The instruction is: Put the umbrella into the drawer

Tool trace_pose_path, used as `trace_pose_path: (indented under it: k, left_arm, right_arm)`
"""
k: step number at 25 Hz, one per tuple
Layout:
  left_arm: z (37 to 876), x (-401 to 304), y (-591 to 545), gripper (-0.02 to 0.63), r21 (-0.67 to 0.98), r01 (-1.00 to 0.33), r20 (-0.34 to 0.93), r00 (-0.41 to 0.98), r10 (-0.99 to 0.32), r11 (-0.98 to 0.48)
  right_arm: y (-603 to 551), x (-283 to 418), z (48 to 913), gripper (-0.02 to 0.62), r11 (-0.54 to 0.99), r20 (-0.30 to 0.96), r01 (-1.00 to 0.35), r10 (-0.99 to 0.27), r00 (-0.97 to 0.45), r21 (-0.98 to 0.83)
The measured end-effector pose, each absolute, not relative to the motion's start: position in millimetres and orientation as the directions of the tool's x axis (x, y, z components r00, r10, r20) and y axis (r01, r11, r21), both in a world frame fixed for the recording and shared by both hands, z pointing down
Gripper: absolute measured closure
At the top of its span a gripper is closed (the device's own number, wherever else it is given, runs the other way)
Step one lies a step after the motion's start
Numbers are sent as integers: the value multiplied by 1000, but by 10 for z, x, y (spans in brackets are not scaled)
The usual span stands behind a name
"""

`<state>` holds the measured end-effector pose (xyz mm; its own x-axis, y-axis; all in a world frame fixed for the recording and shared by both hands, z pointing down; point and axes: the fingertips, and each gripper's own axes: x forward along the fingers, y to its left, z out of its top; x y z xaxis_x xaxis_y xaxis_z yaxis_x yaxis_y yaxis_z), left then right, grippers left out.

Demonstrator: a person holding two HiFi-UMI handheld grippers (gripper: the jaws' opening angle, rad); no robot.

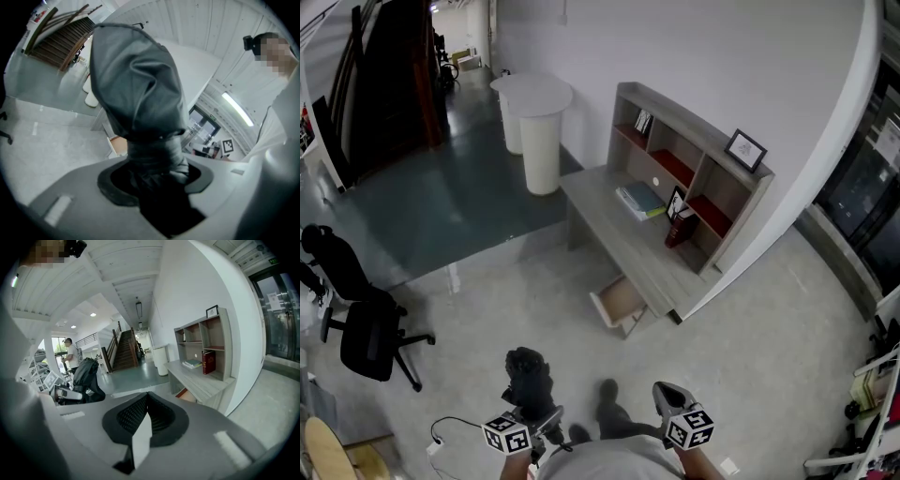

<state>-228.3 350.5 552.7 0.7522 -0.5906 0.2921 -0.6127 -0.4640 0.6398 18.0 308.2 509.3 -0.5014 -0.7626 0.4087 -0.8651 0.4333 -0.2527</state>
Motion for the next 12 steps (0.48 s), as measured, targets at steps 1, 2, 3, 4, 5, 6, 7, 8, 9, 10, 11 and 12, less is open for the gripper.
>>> trace_pose_path:
  k: [1,2,3,4,5,6,7,8,9,10,11,12]
  left_arm:
    - [5537,-2283,3482,380,640,-614,294,751,-591,-461]
    - [5545,-2283,3457,380,641,-616,297,749,-592,-457]
    - [5551,-2282,3426,380,641,-619,301,746,-594,-453]
    - [5553,-2281,3390,380,641,-622,304,744,-595,-450]
    - [5553,-2279,3348,380,641,-624,307,742,-596,-448]
    - [5554,-2276,3299,380,639,-626,309,741,-596,-447]
    - [5558,-2271,3244,380,637,-628,312,740,-596,-446]
    - [5565,-2263,3183,380,635,-631,315,738,-596,-446]
    - [5576,-2253,3118,380,633,-634,319,737,-596,-444]
    - [5589,-2242,3050,380,632,-637,324,734,-596,-441]
    - [5603,-2230,2980,380,633,-640,329,731,-597,-436]
    - [5616,-2218,2909,380,634,-643,334,728,-598,-430]
  right_arm:
    - [3047,167,5112,591,437,410,-862,-759,-506,-256]
    - [3008,155,5126,591,440,412,-860,-755,-511,-259]
    - [2961,145,5136,591,443,413,-857,-751,-515,-262]
    - [2907,137,5143,591,446,414,-855,-748,-518,-264]
    - [2846,130,5152,591,448,416,-853,-745,-521,-266]
    - [2780,123,5166,591,451,417,-851,-742,-525,-268]
    - [2709,117,5184,591,455,419,-849,-738,-529,-270]
    - [2636,114,5204,591,457,421,-846,-734,-533,-273]
    - [2561,116,5227,591,459,423,-844,-730,-536,-277]
    - [2486,120,5250,591,460,427,-842,-725,-540,-283]
    - [2410,125,5274,591,460,431,-839,-721,-543,-289]
    - [2333,131,5295,591,460,435,-837,-716,-546,-296]
